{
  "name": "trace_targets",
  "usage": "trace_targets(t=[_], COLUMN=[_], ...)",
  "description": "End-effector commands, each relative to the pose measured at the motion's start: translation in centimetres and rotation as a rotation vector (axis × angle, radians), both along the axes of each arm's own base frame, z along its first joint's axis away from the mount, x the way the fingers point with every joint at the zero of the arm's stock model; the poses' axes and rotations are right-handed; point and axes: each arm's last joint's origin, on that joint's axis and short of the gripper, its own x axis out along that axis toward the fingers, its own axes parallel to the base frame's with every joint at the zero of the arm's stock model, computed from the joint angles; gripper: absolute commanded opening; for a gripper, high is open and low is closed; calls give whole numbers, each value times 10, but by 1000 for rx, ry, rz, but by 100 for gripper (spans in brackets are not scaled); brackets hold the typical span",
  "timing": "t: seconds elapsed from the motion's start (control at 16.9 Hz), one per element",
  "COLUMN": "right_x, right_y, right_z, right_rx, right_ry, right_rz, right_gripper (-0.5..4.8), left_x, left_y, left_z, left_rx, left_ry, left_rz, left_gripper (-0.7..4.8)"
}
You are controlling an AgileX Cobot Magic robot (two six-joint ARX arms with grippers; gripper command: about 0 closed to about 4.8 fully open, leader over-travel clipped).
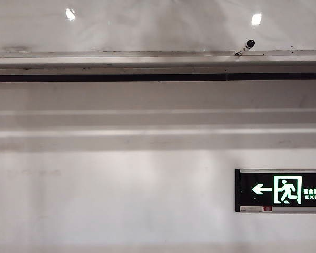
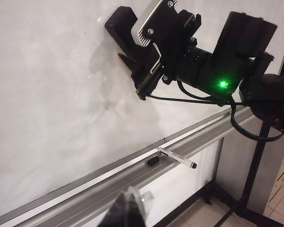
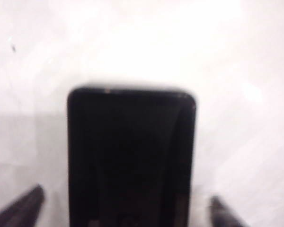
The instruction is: Wipe the whiteboard clean using the black magnetic whiteboard eraser attached to the whiteboard.
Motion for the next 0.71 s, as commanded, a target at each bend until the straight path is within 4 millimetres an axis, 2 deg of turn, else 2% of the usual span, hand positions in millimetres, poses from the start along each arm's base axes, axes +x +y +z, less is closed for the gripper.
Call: trace_targets(t=[0.06,0.12,0.3,0.35,0.53,0.71], right_x=[-3,-3,-2,-2,-4,-6], right_y=[-3,-3,-4,-5,-12,-23], right_z=[4,4,3,4,11,18], right_rx=[17,13,15,30,107,139], right_ry=[-15,-10,0,-7,-47,-69], right_rz=[-10,-10,-34,-61,-205,-254], right_gripper=[288,202,44,26,26,24], left_x=[-1,-1,-1,-1,-1,-1], left_y=[0,0,0,0,0,0], left_z=[2,2,2,2,1,2], left_rx=[-4,-4,-4,-4,-4,-4], left_ry=[-10,-10,-10,-10,-9,-10], left_rz=[-5,-5,-5,-5,-5,-5], left_gripper=[-6,-6,-6,-6,-6,-6])
